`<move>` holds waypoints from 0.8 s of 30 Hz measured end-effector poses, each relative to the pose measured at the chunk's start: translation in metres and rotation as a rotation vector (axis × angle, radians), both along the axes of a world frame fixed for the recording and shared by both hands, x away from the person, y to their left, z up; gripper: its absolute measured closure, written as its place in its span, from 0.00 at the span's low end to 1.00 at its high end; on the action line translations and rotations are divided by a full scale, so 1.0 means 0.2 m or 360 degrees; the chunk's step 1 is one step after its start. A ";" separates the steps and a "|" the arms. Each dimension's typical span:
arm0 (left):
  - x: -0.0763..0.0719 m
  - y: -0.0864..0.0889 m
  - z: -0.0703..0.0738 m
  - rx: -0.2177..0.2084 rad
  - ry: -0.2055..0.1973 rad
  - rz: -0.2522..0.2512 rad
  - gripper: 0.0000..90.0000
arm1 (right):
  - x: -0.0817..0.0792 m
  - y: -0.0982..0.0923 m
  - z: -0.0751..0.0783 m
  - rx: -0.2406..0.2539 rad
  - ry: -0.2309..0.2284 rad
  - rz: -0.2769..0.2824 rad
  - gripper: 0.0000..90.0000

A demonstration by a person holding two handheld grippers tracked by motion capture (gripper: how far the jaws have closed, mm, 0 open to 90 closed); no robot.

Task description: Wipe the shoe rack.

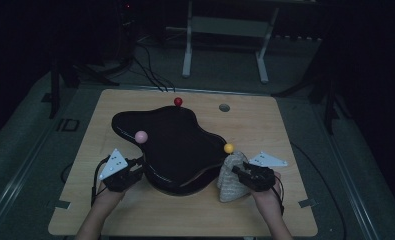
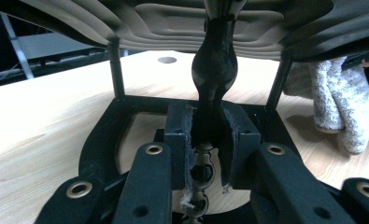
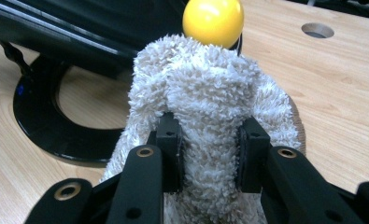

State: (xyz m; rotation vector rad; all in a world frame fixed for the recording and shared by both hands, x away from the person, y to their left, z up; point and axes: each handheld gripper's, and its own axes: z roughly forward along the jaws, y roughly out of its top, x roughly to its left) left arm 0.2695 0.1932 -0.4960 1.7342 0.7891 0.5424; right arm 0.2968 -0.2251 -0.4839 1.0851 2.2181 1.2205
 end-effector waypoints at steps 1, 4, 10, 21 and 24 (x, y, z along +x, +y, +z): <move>0.00 0.00 0.00 0.0000 0.0002 0.0003 0.82 | 0.00 0.00 0.01 0.0004 -0.0005 0.0000 0.76; 0.00 0.00 0.00 -0.0014 0.0005 -0.0006 0.82 | -0.04 0.01 0.09 0.0050 -0.0068 0.0028 0.76; 0.00 0.00 0.00 -0.0008 0.0008 -0.0010 0.82 | -0.06 0.05 0.08 0.0023 -0.0075 0.0064 0.76; 0.00 -0.01 0.02 0.0026 0.0019 0.0015 0.82 | -0.10 0.06 0.16 0.0090 -0.0116 0.0128 0.76; 0.00 -0.01 0.01 0.0020 0.0016 0.0000 0.79 | -0.09 0.09 0.16 0.0065 -0.0119 0.0132 0.76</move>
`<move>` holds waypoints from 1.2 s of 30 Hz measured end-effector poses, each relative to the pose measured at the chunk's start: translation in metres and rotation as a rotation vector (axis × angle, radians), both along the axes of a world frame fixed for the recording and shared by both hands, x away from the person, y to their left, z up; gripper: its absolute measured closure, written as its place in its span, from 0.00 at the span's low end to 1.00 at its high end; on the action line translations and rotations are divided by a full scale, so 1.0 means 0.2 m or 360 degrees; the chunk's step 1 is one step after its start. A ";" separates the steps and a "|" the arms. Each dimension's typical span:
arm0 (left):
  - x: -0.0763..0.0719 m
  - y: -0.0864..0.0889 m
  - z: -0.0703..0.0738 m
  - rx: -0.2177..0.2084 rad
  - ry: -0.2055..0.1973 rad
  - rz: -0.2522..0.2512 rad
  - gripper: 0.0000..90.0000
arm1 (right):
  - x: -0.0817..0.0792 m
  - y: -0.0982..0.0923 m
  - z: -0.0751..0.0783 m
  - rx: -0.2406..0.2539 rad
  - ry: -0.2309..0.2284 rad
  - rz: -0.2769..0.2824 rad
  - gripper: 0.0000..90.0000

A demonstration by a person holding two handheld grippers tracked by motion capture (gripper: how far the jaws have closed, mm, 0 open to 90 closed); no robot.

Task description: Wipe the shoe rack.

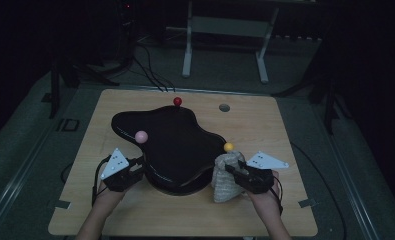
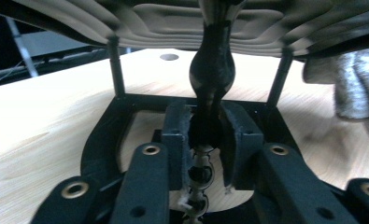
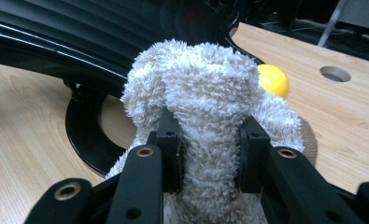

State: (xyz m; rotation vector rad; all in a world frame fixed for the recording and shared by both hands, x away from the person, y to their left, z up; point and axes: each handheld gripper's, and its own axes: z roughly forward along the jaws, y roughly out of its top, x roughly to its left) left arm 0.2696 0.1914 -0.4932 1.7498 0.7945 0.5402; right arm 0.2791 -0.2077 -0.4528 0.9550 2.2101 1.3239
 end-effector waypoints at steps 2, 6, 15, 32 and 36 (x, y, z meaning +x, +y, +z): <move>0.00 0.00 0.00 -0.0018 -0.0005 0.0008 0.80 | 0.01 0.01 -0.02 -0.0003 0.0010 0.0002 0.76; 0.01 0.01 0.00 -0.0011 -0.0004 -0.0007 0.82 | 0.01 0.02 -0.05 -0.0027 0.0051 0.0015 0.76; 0.01 0.01 -0.01 -0.0021 -0.0021 -0.0034 0.82 | -0.01 0.06 -0.02 -0.0027 -0.0010 0.0005 0.76; 0.02 0.02 -0.01 -0.0017 -0.0023 -0.0074 0.83 | -0.05 0.11 0.04 -0.0029 -0.0058 0.0056 0.76; 0.02 0.03 -0.01 -0.0020 -0.0019 -0.0078 0.83 | -0.04 0.12 0.03 -0.0023 -0.0043 0.0056 0.76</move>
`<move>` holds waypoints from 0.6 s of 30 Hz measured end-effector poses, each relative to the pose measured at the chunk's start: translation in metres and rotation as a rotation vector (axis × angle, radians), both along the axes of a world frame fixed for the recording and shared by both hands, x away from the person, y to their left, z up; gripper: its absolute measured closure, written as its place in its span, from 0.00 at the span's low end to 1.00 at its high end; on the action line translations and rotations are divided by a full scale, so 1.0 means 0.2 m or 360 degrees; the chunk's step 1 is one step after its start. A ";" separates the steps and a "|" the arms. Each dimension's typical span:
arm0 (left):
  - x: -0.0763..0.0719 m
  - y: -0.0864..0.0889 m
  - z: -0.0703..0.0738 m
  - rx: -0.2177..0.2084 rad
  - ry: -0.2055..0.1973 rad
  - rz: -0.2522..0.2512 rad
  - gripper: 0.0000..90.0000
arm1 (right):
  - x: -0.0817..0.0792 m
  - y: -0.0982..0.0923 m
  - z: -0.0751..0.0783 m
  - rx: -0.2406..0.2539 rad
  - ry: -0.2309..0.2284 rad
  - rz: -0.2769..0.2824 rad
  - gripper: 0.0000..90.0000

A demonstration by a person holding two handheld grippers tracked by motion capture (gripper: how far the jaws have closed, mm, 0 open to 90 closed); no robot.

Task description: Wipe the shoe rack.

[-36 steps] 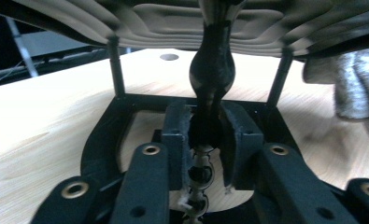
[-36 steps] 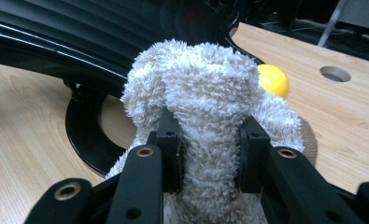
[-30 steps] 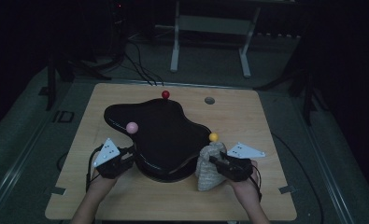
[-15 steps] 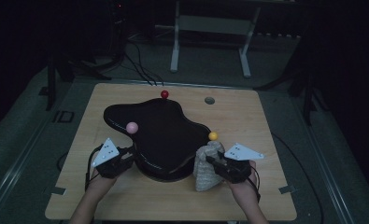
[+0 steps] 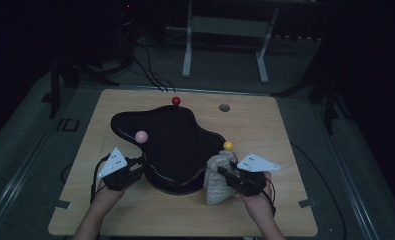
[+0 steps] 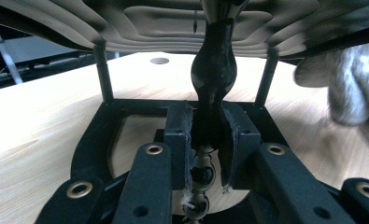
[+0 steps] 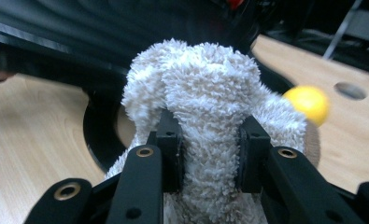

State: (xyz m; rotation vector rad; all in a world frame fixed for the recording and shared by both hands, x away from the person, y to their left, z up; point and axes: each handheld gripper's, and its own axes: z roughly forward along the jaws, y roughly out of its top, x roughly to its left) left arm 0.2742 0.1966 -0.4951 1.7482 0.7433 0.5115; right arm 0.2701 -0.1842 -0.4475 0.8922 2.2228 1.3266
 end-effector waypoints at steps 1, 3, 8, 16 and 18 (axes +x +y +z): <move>0.00 0.00 0.00 0.0006 -0.0001 -0.0001 0.83 | 0.00 0.01 -0.02 -0.0015 0.0014 0.0017 0.76; 0.00 0.00 0.00 -0.0002 0.0002 0.0000 0.83 | 0.00 0.02 -0.01 -0.0041 0.0003 0.0021 0.76; 0.00 0.00 0.00 -0.0016 0.0009 -0.0006 0.83 | -0.01 0.00 0.03 -0.0004 -0.0028 0.0009 0.76; 0.00 0.00 0.00 -0.0014 0.0014 -0.0007 0.83 | -0.02 0.02 0.06 -0.0014 -0.0045 0.0034 0.76; 0.00 0.00 0.00 -0.0018 0.0014 0.0001 0.83 | -0.02 0.04 0.04 -0.0024 -0.0036 0.0032 0.76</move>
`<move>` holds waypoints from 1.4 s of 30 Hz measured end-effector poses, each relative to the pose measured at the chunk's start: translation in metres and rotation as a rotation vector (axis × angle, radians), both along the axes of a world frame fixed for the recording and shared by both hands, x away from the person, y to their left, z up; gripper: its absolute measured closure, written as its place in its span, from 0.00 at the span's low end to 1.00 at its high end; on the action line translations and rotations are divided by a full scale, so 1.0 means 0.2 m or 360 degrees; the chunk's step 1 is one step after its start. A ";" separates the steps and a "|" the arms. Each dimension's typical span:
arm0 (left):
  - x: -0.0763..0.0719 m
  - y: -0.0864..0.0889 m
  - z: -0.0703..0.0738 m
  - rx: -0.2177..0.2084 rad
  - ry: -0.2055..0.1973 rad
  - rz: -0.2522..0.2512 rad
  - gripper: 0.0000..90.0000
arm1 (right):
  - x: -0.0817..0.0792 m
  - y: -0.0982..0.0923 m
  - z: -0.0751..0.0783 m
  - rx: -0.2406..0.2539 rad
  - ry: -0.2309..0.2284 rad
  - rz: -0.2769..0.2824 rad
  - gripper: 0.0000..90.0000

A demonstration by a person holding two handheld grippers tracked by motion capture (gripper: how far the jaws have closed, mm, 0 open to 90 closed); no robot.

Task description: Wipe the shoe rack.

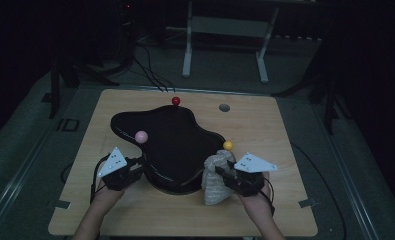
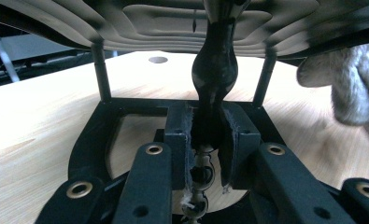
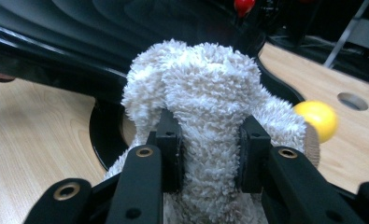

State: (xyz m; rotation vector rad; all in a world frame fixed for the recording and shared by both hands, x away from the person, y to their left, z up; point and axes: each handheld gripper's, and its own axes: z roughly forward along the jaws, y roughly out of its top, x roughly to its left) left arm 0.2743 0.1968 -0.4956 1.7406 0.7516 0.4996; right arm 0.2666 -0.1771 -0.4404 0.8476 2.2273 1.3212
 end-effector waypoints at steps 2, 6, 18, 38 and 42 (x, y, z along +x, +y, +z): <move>0.00 0.00 0.00 0.0005 0.0001 -0.0005 0.83 | 0.00 0.02 -0.04 -0.0019 0.0035 0.0021 0.76; 0.00 0.00 0.00 0.0007 -0.0003 0.0001 0.83 | -0.02 0.01 0.01 -0.0019 0.0008 0.0031 0.76; 0.00 0.00 0.00 -0.0017 0.0004 -0.0006 0.83 | -0.07 0.05 0.07 -0.0036 -0.0068 0.0071 0.76; -0.01 0.00 0.00 0.0003 0.0002 0.0021 0.83 | -0.17 0.15 0.04 -0.0066 -0.0105 0.0156 0.76; -0.01 -0.01 0.00 0.0005 0.0000 0.0026 0.83 | -0.19 0.16 0.03 -0.0097 -0.0088 0.0183 0.76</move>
